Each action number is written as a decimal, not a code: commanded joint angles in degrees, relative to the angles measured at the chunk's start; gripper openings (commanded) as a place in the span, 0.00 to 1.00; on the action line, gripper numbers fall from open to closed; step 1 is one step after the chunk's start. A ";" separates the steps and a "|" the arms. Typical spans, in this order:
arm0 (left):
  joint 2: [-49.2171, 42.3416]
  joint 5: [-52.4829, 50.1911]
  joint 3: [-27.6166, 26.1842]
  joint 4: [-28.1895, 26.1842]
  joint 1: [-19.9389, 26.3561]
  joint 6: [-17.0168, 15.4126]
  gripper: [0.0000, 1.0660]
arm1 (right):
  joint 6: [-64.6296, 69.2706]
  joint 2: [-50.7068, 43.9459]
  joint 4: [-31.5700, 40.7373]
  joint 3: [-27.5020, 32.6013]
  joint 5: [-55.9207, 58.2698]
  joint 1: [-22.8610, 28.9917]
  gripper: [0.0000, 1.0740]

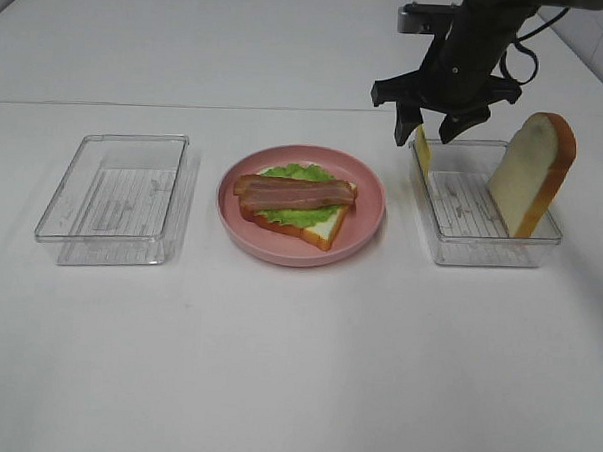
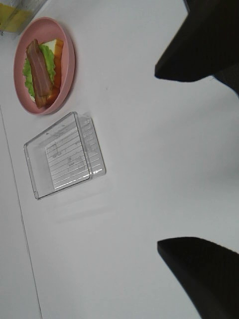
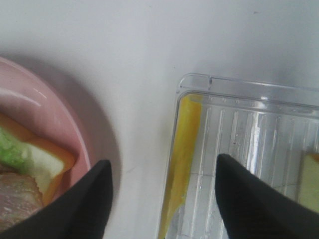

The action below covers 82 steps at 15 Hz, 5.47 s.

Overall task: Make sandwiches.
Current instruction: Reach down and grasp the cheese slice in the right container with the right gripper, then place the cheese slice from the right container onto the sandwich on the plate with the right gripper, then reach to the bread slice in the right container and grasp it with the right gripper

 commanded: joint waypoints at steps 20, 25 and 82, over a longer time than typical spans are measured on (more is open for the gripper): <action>-0.57 -0.57 0.11 0.17 -0.06 -0.46 0.76 | -4.07 -8.42 12.43 -0.23 0.86 0.06 0.00; -0.57 -0.57 0.11 0.17 -0.06 -0.46 0.76 | -15.93 -8.42 34.43 1.15 4.07 0.17 0.00; -0.57 -0.57 0.11 0.17 -0.06 -0.46 0.76 | -8.14 -11.34 7.39 -0.11 18.51 -17.30 0.80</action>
